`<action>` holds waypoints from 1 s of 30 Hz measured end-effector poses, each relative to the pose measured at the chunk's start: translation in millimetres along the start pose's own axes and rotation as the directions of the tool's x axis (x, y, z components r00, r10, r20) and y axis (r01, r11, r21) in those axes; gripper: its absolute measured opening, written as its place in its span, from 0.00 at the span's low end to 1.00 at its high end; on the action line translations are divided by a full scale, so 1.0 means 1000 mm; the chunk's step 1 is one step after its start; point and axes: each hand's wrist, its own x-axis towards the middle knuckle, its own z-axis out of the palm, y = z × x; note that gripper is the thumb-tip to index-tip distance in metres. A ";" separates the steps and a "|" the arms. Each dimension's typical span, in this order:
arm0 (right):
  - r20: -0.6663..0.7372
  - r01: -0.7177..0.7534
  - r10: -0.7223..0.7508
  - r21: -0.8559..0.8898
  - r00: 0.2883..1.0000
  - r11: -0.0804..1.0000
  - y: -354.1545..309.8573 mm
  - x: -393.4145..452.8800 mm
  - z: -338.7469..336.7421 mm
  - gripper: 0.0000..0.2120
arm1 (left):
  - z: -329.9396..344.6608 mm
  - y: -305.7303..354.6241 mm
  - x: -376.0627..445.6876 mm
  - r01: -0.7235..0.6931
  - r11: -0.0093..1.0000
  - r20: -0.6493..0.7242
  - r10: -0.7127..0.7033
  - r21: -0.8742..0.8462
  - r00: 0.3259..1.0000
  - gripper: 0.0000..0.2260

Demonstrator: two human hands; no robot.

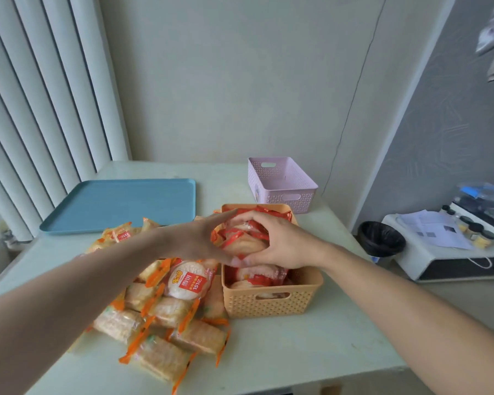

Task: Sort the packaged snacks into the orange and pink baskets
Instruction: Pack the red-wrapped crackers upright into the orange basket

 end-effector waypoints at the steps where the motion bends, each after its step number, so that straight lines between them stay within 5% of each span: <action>1: -0.018 -0.004 0.005 0.029 1.000 1.000 0.002 0.002 -0.002 0.38 | 0.003 0.003 0.004 -0.021 0.999 -0.056 0.018 -0.048 0.998 0.53; 7: -0.199 0.046 0.033 0.379 0.979 0.924 0.004 0.012 -0.026 0.34 | -0.016 0.010 0.013 -0.311 0.883 -0.334 0.193 -0.351 0.923 0.26; 13: -0.229 0.041 0.040 0.337 0.973 0.941 0.005 0.032 -0.050 0.46 | -0.029 0.016 0.032 -0.351 0.802 -0.454 0.113 -0.483 0.884 0.40; 17: 0.015 -0.143 0.143 0.210 0.990 0.967 0.021 0.037 -0.048 0.51 | -0.010 0.012 0.042 -0.167 0.900 -0.304 0.040 -0.404 0.952 0.52; 22: 0.301 -0.166 0.098 0.210 0.949 0.964 0.023 0.025 -0.055 0.45 | 0.010 0.008 0.039 -0.023 0.991 -0.159 0.002 -0.133 0.987 0.55; 26: 0.305 -0.132 0.105 0.067 0.946 0.989 0.014 0.016 -0.053 0.36 | 0.003 0.011 0.011 0.015 0.988 0.111 -0.032 0.156 0.993 0.56; 30: 0.254 -0.071 0.077 -0.033 0.964 0.997 0.013 0.008 -0.043 0.35 | -0.001 0.006 -0.008 -0.007 0.995 0.192 0.026 -0.103 0.981 0.42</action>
